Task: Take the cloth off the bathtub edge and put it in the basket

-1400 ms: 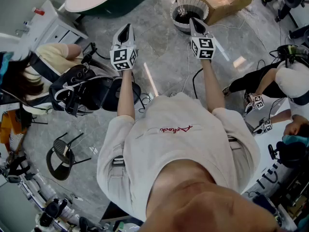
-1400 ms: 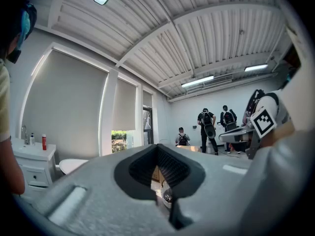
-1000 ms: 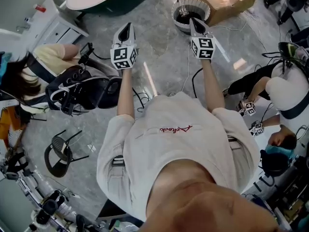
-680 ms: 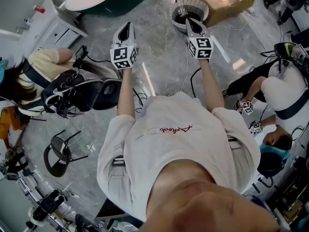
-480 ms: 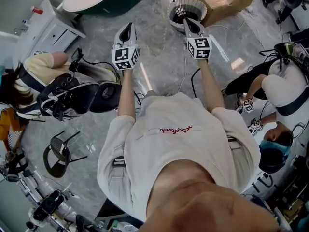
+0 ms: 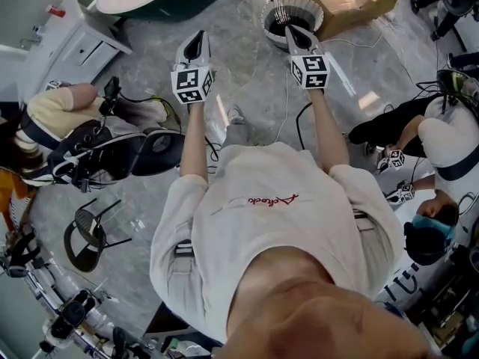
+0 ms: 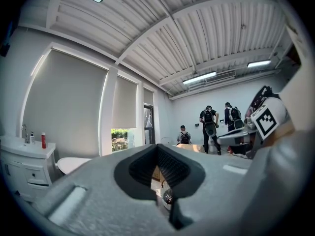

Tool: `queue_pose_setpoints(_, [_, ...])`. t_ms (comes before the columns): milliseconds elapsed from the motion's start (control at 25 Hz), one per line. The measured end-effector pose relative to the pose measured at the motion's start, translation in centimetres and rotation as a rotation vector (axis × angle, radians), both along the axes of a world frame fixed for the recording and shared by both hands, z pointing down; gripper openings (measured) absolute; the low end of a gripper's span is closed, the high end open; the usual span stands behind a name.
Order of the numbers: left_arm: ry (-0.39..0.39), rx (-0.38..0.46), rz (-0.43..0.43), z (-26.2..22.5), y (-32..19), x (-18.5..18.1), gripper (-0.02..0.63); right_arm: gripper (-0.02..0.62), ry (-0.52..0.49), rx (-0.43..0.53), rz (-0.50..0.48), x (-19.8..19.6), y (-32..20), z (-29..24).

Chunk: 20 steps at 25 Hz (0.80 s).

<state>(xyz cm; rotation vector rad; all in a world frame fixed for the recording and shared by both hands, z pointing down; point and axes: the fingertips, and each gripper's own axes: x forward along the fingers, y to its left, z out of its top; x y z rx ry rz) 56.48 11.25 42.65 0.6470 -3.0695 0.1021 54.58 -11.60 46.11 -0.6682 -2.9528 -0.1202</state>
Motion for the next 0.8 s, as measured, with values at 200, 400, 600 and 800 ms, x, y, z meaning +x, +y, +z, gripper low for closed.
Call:
queue_pose_setpoints(200, [0.003, 0.006, -0.012, 0.5, 0.9, -3.0, 0.000, 0.006, 0.000, 0.005, -0.003, -3.1, 0.6, 0.2])
queue_pose_setpoints(400, [-0.003, 0.016, -0.008, 0.5, 1.8, -7.3, 0.000, 0.006, -0.003, 0.014, -0.002, -7.1, 1.6, 0.3])
queue_pose_setpoints(600, [-0.001, 0.025, -0.003, 1.5, 2.4, -13.6, 0.000, 0.006, -0.002, 0.028, 0.006, -13.0, 2.1, 1.0])
queue_pose_setpoints(800, [0.017, 0.027, 0.005, 1.6, 3.9, -19.9, 0.000, 0.006, 0.009, 0.033, 0.007, -19.3, 3.8, 0.7])
